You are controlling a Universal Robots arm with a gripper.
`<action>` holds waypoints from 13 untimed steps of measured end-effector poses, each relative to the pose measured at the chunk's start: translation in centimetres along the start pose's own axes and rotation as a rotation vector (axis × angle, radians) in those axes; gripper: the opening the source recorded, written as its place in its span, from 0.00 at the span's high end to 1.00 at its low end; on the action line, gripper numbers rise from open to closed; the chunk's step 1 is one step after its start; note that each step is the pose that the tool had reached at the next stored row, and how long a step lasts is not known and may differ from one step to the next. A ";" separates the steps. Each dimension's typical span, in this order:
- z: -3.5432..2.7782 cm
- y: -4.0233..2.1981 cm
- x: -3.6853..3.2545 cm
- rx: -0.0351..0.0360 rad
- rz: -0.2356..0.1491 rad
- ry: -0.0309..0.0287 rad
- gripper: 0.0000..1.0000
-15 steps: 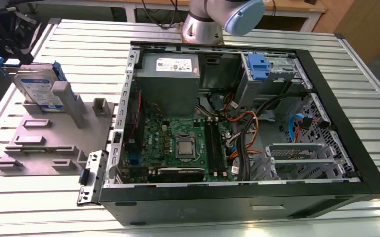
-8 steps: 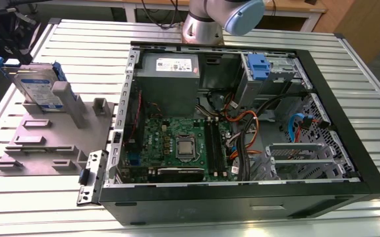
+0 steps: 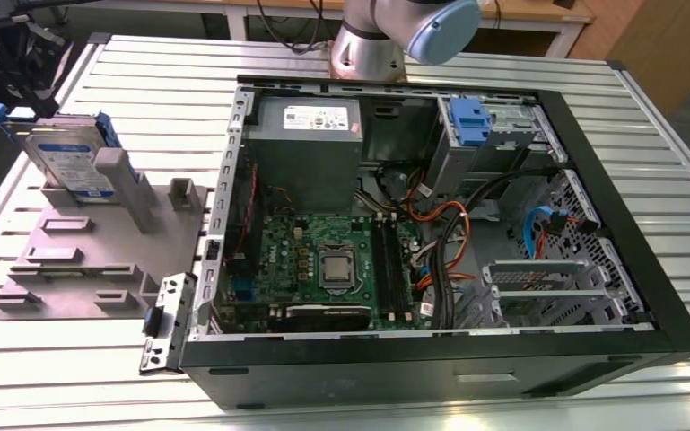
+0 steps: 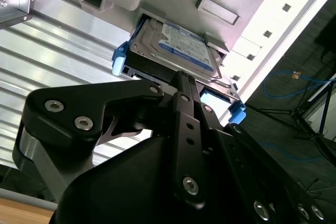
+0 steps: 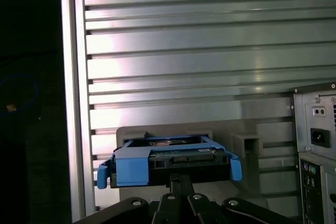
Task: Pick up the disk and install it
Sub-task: 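Reach for the disk, then pick up the disk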
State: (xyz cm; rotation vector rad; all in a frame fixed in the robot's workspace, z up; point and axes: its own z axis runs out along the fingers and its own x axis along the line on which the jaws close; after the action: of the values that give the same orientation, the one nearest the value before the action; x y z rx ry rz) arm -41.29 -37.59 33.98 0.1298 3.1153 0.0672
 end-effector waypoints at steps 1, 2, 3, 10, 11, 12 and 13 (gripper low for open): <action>0.00 -0.01 0.14 0.0001 0.000 0.0001 0.89; 0.00 -0.02 0.27 0.0001 0.000 0.0001 0.89; 0.00 -0.02 0.27 0.0001 0.000 0.0000 0.89; 0.01 -0.02 0.31 0.0000 0.000 0.0000 0.89; 0.00 -0.02 0.32 0.0000 0.000 0.0000 0.89; 0.00 -0.02 0.32 0.0001 0.000 0.0000 0.89; 0.01 -0.02 0.32 -0.0001 -0.002 0.0001 0.89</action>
State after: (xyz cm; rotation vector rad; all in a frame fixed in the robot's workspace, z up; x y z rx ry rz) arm -41.61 -37.58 33.97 0.1261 3.1155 0.0673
